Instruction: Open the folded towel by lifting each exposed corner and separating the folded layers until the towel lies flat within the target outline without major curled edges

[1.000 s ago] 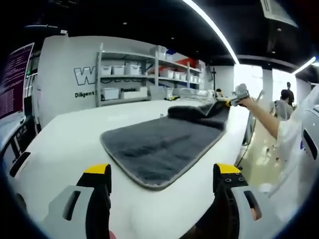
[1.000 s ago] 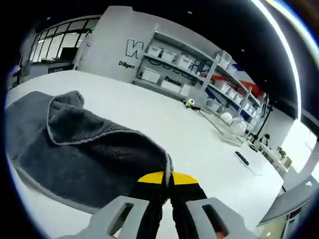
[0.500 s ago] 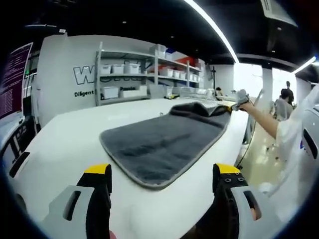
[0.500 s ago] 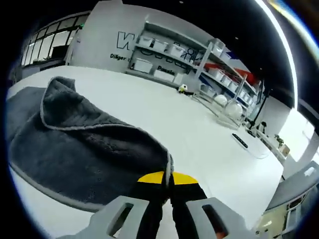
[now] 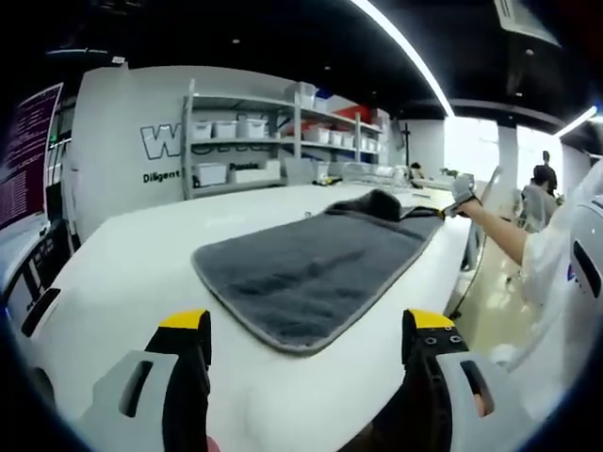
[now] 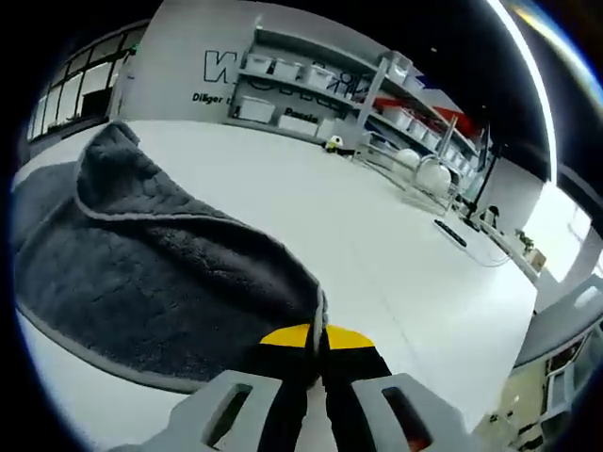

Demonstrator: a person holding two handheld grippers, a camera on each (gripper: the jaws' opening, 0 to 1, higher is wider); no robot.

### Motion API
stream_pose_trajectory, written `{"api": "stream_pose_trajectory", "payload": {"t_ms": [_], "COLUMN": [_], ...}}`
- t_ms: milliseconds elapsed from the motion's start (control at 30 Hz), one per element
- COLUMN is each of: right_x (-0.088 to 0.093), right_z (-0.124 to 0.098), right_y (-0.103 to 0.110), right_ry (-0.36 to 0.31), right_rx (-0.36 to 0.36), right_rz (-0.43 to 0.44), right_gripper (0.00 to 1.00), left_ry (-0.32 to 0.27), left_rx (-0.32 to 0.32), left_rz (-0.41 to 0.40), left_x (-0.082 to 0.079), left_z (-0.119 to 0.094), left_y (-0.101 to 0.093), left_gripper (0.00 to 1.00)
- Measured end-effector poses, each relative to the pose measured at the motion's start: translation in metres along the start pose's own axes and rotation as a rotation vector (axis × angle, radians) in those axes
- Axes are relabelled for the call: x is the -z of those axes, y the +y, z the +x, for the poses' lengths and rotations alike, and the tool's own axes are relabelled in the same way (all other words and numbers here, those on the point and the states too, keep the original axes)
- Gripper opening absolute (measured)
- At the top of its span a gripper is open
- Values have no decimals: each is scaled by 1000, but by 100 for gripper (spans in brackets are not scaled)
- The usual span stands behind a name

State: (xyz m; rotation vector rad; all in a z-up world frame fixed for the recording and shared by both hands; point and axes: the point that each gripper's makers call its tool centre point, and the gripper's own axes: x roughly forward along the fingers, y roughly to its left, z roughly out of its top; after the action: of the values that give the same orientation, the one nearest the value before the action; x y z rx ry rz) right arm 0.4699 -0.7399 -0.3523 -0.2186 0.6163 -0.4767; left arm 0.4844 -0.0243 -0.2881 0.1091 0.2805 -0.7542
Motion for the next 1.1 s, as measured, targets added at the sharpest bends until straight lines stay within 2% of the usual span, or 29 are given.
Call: {"api": "stream_pose_trajectory", "payload": {"t_ms": [233, 300, 433, 500, 567, 767, 800, 900, 1100], "right_x": [1, 1, 0, -1, -7, -15, -23, -37, -59], "right_z": [0, -2, -6, -12, -21, -51, -62, -82, -123], "right_y": [0, 1, 0, 0, 1, 6, 11, 17, 42], "right_ry": [14, 24, 37, 28, -34, -117, -165, -238, -349], "right_rx": [12, 2, -14, -23, -24, -50, -63, -99, -154], "right_rz": [-23, -56, -74, -54, -25, 29, 69, 103, 75], "right_gripper": [0, 1, 9, 12, 14, 21, 23, 26, 34], "left_ry": [-3, 0, 0, -4, -6, -1, -1, -9, -17], "left_rx": [5, 4, 0, -3, -5, -4, -4, -4, 0], "left_rz": [-2, -3, -8, -11, -15, -20, -21, -25, -34], "left_x": [1, 2, 4, 4, 4, 7, 7, 7, 7], "left_z": [0, -1, -2, -3, -3, -1, -1, -1, 2], "left_y": [-1, 0, 2, 2, 4, 5, 5, 5, 5], "left_gripper": [81, 81, 82, 82, 82, 82, 82, 82, 82]}}
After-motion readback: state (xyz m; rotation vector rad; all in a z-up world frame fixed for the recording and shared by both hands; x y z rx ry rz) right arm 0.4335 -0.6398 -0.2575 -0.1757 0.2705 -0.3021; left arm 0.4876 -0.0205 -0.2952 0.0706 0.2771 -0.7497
